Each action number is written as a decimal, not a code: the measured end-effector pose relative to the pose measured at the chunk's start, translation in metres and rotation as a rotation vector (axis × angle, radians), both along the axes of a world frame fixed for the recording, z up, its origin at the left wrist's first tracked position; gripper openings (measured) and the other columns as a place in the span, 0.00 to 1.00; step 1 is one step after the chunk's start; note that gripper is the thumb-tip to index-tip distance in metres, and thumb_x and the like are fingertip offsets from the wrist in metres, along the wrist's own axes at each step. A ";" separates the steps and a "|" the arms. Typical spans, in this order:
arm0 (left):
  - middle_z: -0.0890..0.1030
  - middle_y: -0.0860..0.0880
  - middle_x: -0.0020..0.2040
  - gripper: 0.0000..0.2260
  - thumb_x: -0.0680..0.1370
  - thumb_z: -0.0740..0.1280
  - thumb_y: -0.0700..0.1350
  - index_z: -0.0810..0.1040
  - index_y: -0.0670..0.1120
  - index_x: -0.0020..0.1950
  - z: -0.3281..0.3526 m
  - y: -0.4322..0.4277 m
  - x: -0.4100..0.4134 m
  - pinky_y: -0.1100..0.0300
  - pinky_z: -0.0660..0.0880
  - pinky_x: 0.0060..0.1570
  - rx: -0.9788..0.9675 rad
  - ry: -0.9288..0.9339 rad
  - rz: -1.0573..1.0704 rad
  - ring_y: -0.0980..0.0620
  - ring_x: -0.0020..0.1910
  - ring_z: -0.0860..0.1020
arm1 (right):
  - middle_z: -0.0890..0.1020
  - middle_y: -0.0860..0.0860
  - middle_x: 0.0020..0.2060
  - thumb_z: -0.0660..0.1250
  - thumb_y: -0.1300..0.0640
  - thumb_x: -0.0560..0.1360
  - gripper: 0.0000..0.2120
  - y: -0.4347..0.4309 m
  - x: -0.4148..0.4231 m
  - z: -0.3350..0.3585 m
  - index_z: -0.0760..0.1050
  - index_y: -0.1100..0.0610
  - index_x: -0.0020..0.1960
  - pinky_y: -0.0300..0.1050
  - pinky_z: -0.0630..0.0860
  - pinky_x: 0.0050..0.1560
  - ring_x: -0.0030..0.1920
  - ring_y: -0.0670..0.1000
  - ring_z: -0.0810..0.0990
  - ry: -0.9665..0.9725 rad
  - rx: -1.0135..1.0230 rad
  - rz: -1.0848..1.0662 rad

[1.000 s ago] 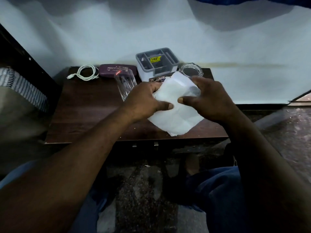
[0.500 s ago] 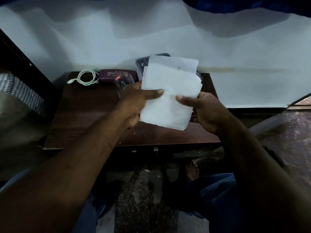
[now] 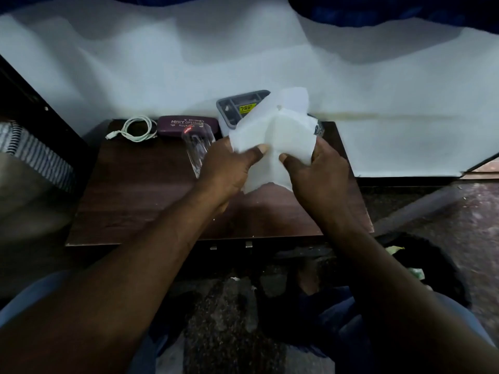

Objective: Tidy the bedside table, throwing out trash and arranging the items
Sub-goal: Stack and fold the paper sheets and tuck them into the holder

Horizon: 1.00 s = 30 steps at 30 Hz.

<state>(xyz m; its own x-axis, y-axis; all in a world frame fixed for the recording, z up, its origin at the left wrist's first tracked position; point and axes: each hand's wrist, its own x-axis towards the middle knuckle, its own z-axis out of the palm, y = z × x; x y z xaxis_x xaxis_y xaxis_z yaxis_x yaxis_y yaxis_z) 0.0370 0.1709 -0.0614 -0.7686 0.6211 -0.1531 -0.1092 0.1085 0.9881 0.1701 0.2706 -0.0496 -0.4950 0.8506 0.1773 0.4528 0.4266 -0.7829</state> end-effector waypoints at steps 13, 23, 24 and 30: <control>0.87 0.54 0.49 0.14 0.74 0.76 0.51 0.85 0.51 0.59 -0.003 0.006 0.013 0.48 0.83 0.55 -0.186 0.130 0.057 0.50 0.50 0.85 | 0.88 0.49 0.53 0.77 0.51 0.72 0.21 -0.001 0.002 -0.014 0.83 0.51 0.64 0.46 0.81 0.55 0.54 0.52 0.85 -0.005 -0.189 -0.116; 0.87 0.52 0.49 0.13 0.74 0.77 0.49 0.85 0.49 0.57 -0.011 0.004 0.008 0.48 0.83 0.53 -0.229 0.184 -0.007 0.51 0.49 0.85 | 0.88 0.50 0.50 0.78 0.47 0.67 0.18 0.002 0.003 -0.023 0.84 0.50 0.55 0.59 0.83 0.55 0.53 0.58 0.86 -0.075 -0.332 -0.114; 0.87 0.53 0.48 0.11 0.74 0.76 0.50 0.85 0.50 0.56 -0.010 0.005 0.008 0.50 0.83 0.51 -0.228 0.207 0.000 0.52 0.48 0.85 | 0.88 0.50 0.48 0.77 0.46 0.66 0.19 0.002 0.002 -0.022 0.84 0.51 0.54 0.60 0.83 0.54 0.52 0.58 0.86 -0.058 -0.335 -0.122; 0.86 0.55 0.47 0.10 0.75 0.74 0.52 0.85 0.54 0.55 0.000 0.004 0.003 0.54 0.82 0.50 -0.235 0.272 0.006 0.55 0.46 0.84 | 0.88 0.44 0.47 0.76 0.46 0.67 0.21 0.004 0.003 -0.015 0.85 0.47 0.59 0.54 0.84 0.55 0.50 0.49 0.86 0.017 -0.271 -0.137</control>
<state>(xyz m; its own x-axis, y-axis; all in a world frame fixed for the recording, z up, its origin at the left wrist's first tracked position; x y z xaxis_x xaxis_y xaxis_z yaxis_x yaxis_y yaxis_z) 0.0400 0.1747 -0.0614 -0.8043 0.5888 -0.0803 0.1534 0.3364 0.9292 0.1730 0.2750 -0.0650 -0.3711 0.9268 -0.0583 0.4778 0.1367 -0.8678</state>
